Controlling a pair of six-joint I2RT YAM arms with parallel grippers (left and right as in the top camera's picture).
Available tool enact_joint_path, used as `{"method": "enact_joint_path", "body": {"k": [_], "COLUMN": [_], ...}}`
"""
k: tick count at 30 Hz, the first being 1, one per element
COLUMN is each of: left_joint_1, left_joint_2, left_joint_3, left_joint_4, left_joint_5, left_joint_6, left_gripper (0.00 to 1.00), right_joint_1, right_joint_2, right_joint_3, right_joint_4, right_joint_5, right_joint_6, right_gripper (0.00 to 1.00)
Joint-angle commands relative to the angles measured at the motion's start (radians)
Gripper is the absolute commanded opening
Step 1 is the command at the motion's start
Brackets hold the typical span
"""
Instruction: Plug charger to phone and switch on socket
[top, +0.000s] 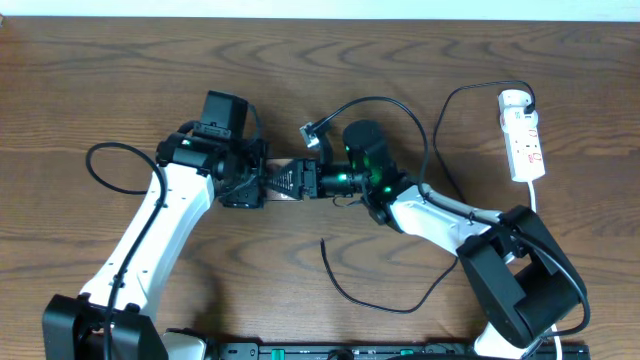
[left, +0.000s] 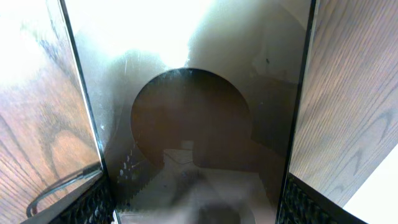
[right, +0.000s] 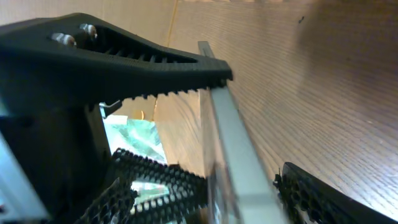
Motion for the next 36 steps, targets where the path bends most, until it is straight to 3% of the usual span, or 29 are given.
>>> {"method": "enact_joint_path", "body": {"k": [1,8,29,32,36], "left_joint_1": [-0.008,-0.01,-0.01,-0.01,-0.01], "left_joint_2": [-0.023,-0.023,-0.023,-0.023,-0.023], "left_joint_3": [0.01,0.01,0.01,0.01,0.01], "left_joint_4": [-0.002,-0.002,-0.001,-0.002,-0.002], "left_joint_5": [-0.007,0.005,0.003,-0.005,-0.004], "left_joint_6": [-0.032,-0.035,0.0,0.007,0.007], "left_gripper": [0.07,0.07,0.07,0.07,0.07], "right_joint_1": [0.02,0.021,0.02,0.02,0.02], "right_joint_2": [0.004,0.004,0.004,0.004,0.004], "right_joint_3": [0.015,0.015,0.015,0.015,0.015], "right_joint_4": [0.002,0.002,0.001,0.0,-0.013], "right_joint_5": [0.026,0.026,0.03,0.03,0.031], "right_joint_6": [0.004,0.004,0.004,0.005,0.005], "right_gripper": [0.71,0.55,0.41,0.33,0.3]}}
